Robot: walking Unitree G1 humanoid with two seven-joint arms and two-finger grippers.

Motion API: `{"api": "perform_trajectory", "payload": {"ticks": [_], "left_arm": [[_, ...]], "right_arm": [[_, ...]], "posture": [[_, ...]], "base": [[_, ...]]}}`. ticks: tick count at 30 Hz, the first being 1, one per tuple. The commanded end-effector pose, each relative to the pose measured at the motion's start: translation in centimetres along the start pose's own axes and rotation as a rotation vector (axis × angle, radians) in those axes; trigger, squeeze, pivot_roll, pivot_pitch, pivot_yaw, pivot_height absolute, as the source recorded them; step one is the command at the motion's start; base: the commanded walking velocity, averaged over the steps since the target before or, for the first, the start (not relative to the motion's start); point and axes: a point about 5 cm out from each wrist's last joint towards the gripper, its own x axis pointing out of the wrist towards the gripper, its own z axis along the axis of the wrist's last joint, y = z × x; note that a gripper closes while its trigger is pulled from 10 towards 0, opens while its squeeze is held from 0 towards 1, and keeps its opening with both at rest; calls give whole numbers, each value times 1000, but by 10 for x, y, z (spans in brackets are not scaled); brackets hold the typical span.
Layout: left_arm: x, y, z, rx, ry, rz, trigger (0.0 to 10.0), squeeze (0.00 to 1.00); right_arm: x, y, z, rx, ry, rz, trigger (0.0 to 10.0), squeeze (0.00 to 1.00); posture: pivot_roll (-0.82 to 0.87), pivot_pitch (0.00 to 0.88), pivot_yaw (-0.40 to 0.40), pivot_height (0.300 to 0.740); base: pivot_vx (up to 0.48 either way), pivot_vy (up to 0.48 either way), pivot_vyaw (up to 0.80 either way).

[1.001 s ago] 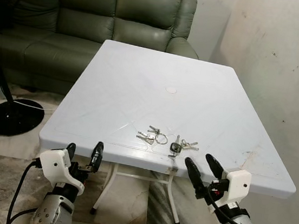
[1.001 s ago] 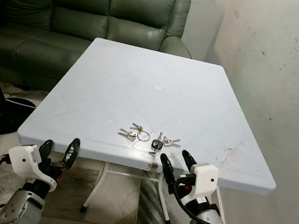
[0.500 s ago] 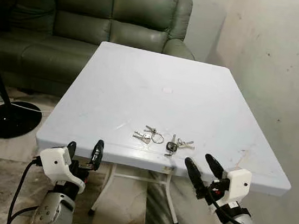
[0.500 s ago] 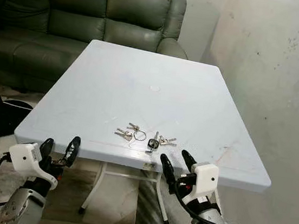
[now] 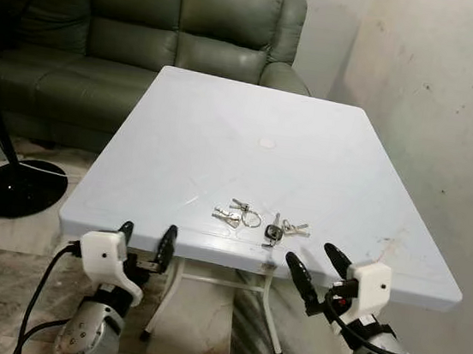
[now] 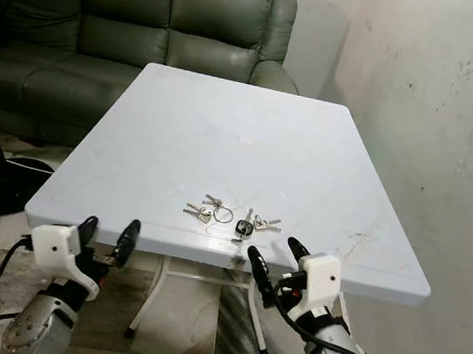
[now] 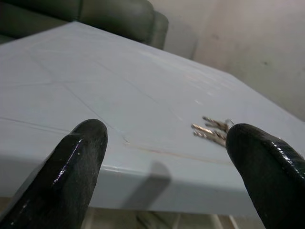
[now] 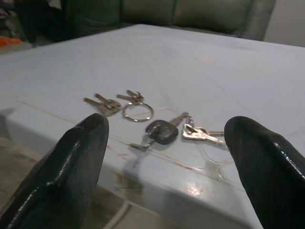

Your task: Hang keys on a hook

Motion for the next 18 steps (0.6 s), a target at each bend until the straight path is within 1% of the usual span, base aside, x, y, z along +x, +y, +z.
{"api": "perform_trajectory", "payload": {"ticks": [1, 2, 5, 6, 10, 11, 13, 17, 18], "left_arm": [[-1, -4, -6, 6, 38, -30, 10000, 0], [-1, -4, -6, 6, 38, -30, 10000, 0], [-2, -8, -6, 4, 43, -47, 10000, 0], [-2, -8, -6, 4, 43, -47, 10000, 0], [-3, -11, -5, 0, 46, -62, 10000, 0], [-3, -11, -5, 0, 46, -62, 10000, 0], [-4, -11, -5, 5, 49, -64, 10000, 0], [-5, -11, -4, 1, 49, -65, 10000, 0], [-5, -11, -4, -4, 49, -63, 10000, 0]], "right_arm": [[4, -7, -3, 11, 38, -44, 10000, 0], [4, -7, -3, 11, 38, -44, 10000, 0], [15, -3, -4, 42, 58, -43, 10000, 0], [15, -3, -4, 42, 58, -43, 10000, 0], [37, 9, -4, 100, 86, -73, 10000, 0], [37, 9, -4, 100, 86, -73, 10000, 0], [47, 17, -3, 129, 87, -74, 10000, 0], [54, 22, -4, 137, 102, -83, 10000, 0], [61, 29, -6, 148, 119, -92, 10000, 0]], "posture": [[50, 0, -95, 740], [50, 0, -95, 740], [48, 3, -92, 740], [48, 3, -92, 740], [44, 23, -85, 740], [44, 23, -85, 740], [46, 33, -83, 740], [47, 40, -84, 740], [51, 49, -83, 740]], "base": [[0, 0, 0], [0, 0, 0], [0, 0, 0], [0, 0, 0], [0, 0, 0], [0, 0, 0], [0, 0, 0], [0, 0, 0], [0, 0, 0]]}}
